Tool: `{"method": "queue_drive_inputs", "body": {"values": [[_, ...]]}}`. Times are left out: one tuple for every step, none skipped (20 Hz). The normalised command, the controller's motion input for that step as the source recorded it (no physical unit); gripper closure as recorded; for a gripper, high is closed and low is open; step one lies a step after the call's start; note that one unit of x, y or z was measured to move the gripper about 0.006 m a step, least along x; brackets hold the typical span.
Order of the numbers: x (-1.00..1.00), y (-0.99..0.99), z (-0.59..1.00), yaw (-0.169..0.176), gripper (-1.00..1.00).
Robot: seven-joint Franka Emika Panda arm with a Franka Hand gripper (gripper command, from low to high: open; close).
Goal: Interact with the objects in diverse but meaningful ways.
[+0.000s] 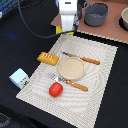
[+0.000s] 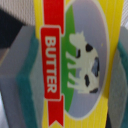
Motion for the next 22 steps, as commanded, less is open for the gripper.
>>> {"method": "queue_drive_inputs", "body": {"values": [[-0.87,-0.24,-0.22,0.000,1.00],[-0.78,-0.36,-0.23,0.000,1.00],[-0.56,-0.45,-0.19,-0.027,1.00],[-0.45,-0.47,-0.23,-0.030,1.00],[-0.41,-0.51,-0.22,-0.027,1.00],[-0.43,-0.54,-0.27,-0.023,1.00],[-0.37,-0.51,-0.25,-0.021,1.00],[-0.32,-0.47,-0.27,-0.017,1.00],[-0.30,-0.44,-0.27,-0.018,1.00],[-0.29,-0.41,-0.29,-0.020,1.00],[-0.25,-0.33,-0.28,-0.017,1.00],[-0.20,-0.27,-0.24,-0.007,1.00],[-0.18,-0.19,-0.22,0.000,1.00],[-0.18,-0.14,-0.23,0.000,1.00],[-0.15,-0.12,-0.22,0.000,-1.00],[-0.15,-0.10,-0.22,0.000,-1.00],[-0.16,-0.08,-0.23,0.000,-1.00],[-0.14,-0.05,-0.22,0.000,-1.00],[-0.12,-0.03,-0.19,0.000,-1.00],[-0.08,-0.02,-0.13,0.000,-1.00],[-0.07,-0.03,-0.01,0.000,-1.00],[0.00,-0.02,0.08,0.000,-1.00]]}}
